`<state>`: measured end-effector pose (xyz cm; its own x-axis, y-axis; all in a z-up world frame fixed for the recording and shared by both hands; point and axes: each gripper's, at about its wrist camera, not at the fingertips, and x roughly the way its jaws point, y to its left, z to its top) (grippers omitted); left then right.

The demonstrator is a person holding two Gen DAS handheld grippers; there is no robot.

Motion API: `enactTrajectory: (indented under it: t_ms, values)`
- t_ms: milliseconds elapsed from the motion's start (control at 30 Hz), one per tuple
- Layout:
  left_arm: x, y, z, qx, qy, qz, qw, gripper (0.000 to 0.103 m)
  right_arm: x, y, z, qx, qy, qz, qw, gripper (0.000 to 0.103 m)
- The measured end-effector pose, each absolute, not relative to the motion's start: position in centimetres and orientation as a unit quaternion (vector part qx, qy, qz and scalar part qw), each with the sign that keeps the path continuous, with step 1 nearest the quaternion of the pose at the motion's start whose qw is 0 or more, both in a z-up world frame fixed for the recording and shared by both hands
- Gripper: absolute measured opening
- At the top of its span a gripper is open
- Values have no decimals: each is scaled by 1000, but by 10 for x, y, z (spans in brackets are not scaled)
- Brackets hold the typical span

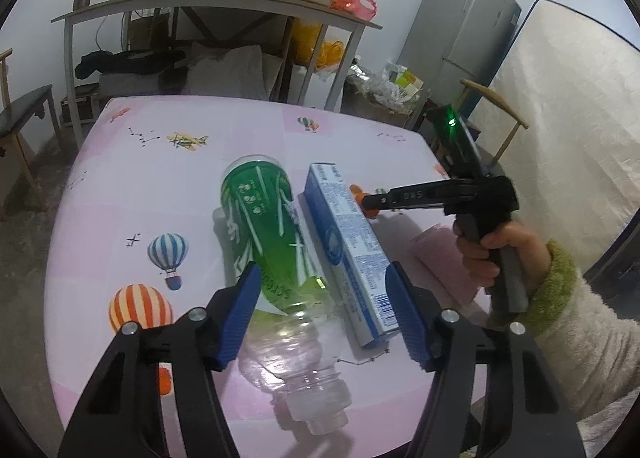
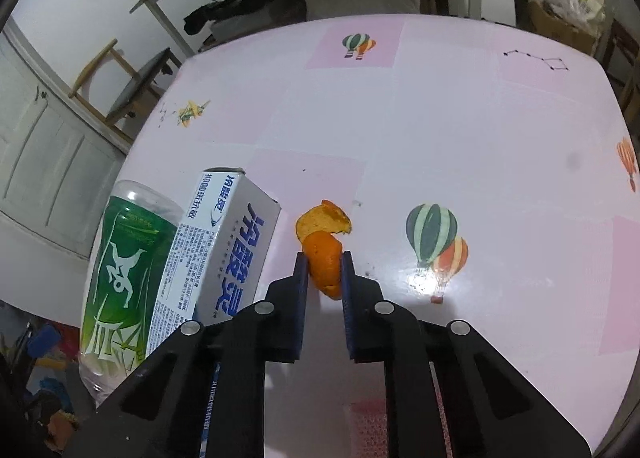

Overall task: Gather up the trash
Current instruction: 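Grasp the orange peel with the left gripper while the right regrasps the sponge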

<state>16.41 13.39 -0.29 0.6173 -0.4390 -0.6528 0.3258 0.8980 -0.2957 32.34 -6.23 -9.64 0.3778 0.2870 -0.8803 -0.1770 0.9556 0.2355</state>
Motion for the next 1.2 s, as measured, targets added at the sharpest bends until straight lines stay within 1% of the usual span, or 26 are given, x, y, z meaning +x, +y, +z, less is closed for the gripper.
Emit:
enactTrajectory:
  t_ms: [133,367,500,600,667,700,767,800,833,867,900,933,1133,1200]
  values:
    - [159,127,1,-83,376,-239,891,60,315,-67,-91,56,537,142,830,7]
    - [135,92,8,-52,364,-309,877,60,258,-73,-54,63,515,174,837,6]
    - [122,69,1,-25,379,-342,859,60,210,-70,-40,69,518,215,825,6]
    - [116,56,-8,-4,397,-354,846,60,179,-68,-46,82,535,242,805,7]
    - [111,49,-15,9,406,-359,840,60,165,-68,-58,82,548,238,798,9]
    - [109,43,-20,19,413,-363,835,60,161,-68,-65,81,552,234,796,12]
    - [107,36,-27,31,420,-363,831,60,155,-69,-82,93,568,222,787,12]
    - [107,34,-30,35,424,-363,829,60,156,-71,-88,104,576,220,780,17]
    - [106,30,-35,38,428,-364,826,60,156,-74,-94,120,581,220,774,27]
    - [107,28,-38,41,431,-363,826,60,156,-77,-96,131,582,220,772,32]
    - [107,25,-42,46,432,-361,825,60,155,-81,-96,142,581,221,770,42]
    - [107,24,-43,50,432,-360,826,60,153,-84,-93,148,577,222,772,47]
    - [109,12,-50,72,417,-348,837,60,142,-115,-61,162,522,222,807,61]
    - [110,8,-49,80,406,-340,844,60,139,-129,-52,165,502,204,824,63]
